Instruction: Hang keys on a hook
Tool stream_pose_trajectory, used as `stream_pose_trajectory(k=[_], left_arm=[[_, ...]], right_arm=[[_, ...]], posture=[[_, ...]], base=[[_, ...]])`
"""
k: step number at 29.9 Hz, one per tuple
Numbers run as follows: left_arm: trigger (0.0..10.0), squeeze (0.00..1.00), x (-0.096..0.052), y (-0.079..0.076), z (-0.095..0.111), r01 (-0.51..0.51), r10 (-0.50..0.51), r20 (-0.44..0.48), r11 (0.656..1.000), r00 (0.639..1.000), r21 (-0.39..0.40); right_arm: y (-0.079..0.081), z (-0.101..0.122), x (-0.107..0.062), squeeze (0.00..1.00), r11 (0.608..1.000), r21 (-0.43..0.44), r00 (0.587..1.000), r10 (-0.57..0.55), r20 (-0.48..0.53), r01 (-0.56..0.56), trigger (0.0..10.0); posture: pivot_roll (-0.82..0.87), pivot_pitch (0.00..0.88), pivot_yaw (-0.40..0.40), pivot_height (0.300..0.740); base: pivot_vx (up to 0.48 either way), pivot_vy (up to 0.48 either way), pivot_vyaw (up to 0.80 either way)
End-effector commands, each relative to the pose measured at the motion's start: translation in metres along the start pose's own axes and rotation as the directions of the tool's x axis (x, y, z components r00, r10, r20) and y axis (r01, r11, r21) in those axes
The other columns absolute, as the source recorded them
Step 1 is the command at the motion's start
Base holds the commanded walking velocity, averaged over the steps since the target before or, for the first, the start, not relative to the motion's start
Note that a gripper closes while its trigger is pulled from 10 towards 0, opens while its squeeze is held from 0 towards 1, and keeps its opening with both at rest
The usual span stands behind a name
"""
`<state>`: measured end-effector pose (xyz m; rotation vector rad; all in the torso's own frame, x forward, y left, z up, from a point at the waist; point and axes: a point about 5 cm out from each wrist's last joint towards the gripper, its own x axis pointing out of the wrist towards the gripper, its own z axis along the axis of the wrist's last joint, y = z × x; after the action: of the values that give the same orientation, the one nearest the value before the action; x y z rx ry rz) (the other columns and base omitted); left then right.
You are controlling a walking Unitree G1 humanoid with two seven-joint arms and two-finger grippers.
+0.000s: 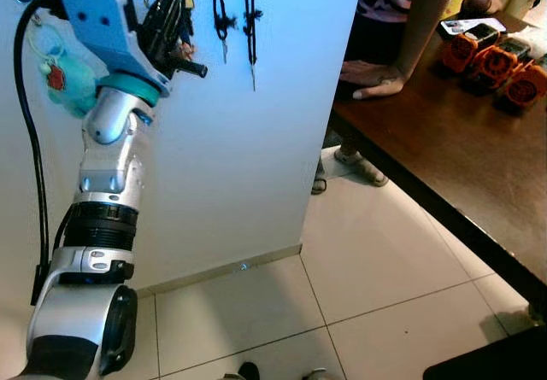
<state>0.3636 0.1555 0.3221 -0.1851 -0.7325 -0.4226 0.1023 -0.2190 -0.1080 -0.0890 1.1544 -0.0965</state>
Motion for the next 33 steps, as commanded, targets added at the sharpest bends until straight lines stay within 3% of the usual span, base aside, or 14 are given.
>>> stream_pose_trajectory(k=[1,3,5,18,25,27,28,29,33], left_arm=[[10.0,0.00,-0.003,-0.004,0.000,0.066,-0.065,0.016,0.990,0.998,-0.121],[10.0,0.00,-0.004,-0.010,-0.001,0.131,-0.126,0.036,0.963,0.991,-0.237],[10.0,0.00,-0.006,-0.011,-0.003,0.148,-0.143,0.038,0.949,0.989,-0.279],[10.0,0.00,-0.010,-0.014,-0.012,0.158,-0.158,0.030,0.917,0.987,-0.367],[10.0,0.00,-0.010,-0.017,-0.018,0.157,-0.169,0.005,0.901,0.986,-0.404],[10.0,0.04,-0.010,-0.018,-0.022,0.147,-0.166,-0.010,0.896,0.986,-0.420],[10.0,0.78,-0.010,-0.019,-0.024,0.137,-0.161,-0.019,0.890,0.987,-0.434],[10.0,1.00,-0.010,-0.019,-0.024,0.133,-0.159,-0.022,0.887,0.987,-0.441],[10.0,1.00,-0.008,-0.019,-0.022,0.137,-0.159,-0.013,0.887,0.987,-0.441]], right_arm=[[-0.002,-0.006,-0.001,0.00,1.000,0.010,1.000,0.005,-0.020,-0.005,10.0],[-0.004,-0.006,-0.001,0.00,1.000,0.009,1.000,0.004,-0.021,-0.004,10.0],[-0.003,-0.007,-0.001,0.00,1.000,0.010,1.000,0.004,-0.022,-0.004,10.0],[0.002,-0.005,0.000,0.00,1.000,0.012,1.000,0.008,-0.026,-0.008,10.0],[-0.010,-0.008,-0.002,0.00,1.000,0.011,1.000,-0.004,-0.020,0.004,10.0],[-0.011,-0.010,-0.003,0.00,1.000,0.011,1.000,-0.005,-0.021,0.005,10.0],[-0.010,-0.012,-0.003,0.00,1.000,0.011,1.000,-0.005,-0.023,0.005,10.0],[-0.010,-0.014,-0.004,0.00,1.000,0.012,1.000,-0.004,-0.025,0.005,10.0],[-0.007,-0.017,-0.004,0.00,1.000,0.014,1.000,0.000,-0.030,0.001,10.0]], posture=[[-0.12,0.141,0.097,0.740],[-0.12,0.148,0.099,0.740],[-0.12,0.150,0.100,0.740],[-0.13,0.147,0.103,0.740],[-0.13,0.144,0.104,0.740],[-0.13,0.146,0.106,0.740],[-0.13,0.148,0.107,0.740],[-0.13,0.148,0.107,0.740],[-0.13,0.151,0.109,0.740]], base=[[0.000,0.000,0.00],[0.000,0.000,0.00],[0.000,0.000,0.00],[0.000,0.000,0.00],[0.000,0.000,0.00],[0.000,0.000,0.00],[0.000,0.000,0.00],[0.000,0.000,0.00],[0.000,0.000,0.00]])
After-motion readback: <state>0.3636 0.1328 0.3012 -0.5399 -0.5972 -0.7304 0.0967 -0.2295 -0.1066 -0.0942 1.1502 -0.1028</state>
